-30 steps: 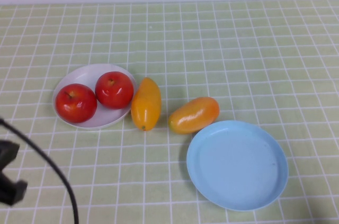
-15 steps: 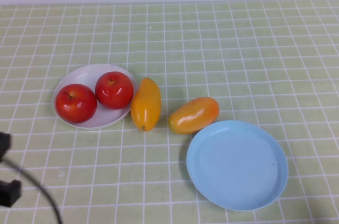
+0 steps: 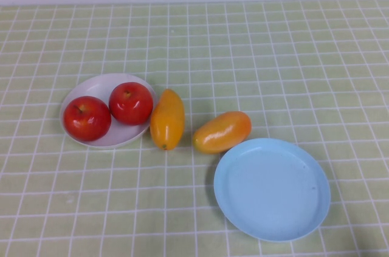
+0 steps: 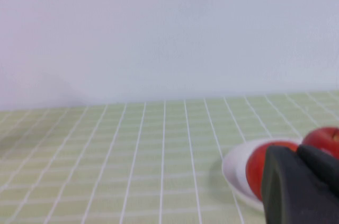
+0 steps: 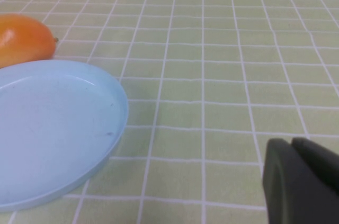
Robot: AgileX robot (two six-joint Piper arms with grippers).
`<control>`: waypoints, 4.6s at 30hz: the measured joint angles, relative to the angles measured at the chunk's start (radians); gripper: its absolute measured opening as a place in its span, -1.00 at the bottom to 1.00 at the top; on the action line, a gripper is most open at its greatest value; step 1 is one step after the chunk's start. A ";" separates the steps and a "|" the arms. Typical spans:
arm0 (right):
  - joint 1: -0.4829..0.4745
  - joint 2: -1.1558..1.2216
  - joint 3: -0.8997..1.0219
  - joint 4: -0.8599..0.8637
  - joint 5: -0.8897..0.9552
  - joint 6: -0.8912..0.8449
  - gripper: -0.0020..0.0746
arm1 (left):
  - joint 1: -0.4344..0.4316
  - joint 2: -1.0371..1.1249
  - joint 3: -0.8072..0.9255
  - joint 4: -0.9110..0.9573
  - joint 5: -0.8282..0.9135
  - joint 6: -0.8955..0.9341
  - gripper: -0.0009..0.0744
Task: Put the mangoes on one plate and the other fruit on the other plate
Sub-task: Put another type of fruit in the right plate
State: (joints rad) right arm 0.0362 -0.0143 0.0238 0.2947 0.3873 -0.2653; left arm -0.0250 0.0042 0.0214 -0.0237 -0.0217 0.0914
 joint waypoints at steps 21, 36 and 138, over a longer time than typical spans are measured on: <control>0.000 0.000 0.000 0.000 0.002 0.000 -0.99 | -0.037 -0.015 0.004 0.046 0.400 -0.017 -0.97; 0.000 0.000 0.000 0.000 0.002 0.000 -0.99 | -0.037 -0.015 0.004 0.046 0.400 -0.019 -0.97; 0.591 2.373 -2.106 -0.010 0.541 0.419 0.46 | -0.037 -0.015 0.004 0.046 0.400 -0.019 -0.97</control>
State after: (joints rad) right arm 0.6271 2.3589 -2.0824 0.2842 0.9281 0.1532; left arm -0.0619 -0.0109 0.0258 0.0223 0.3778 0.0722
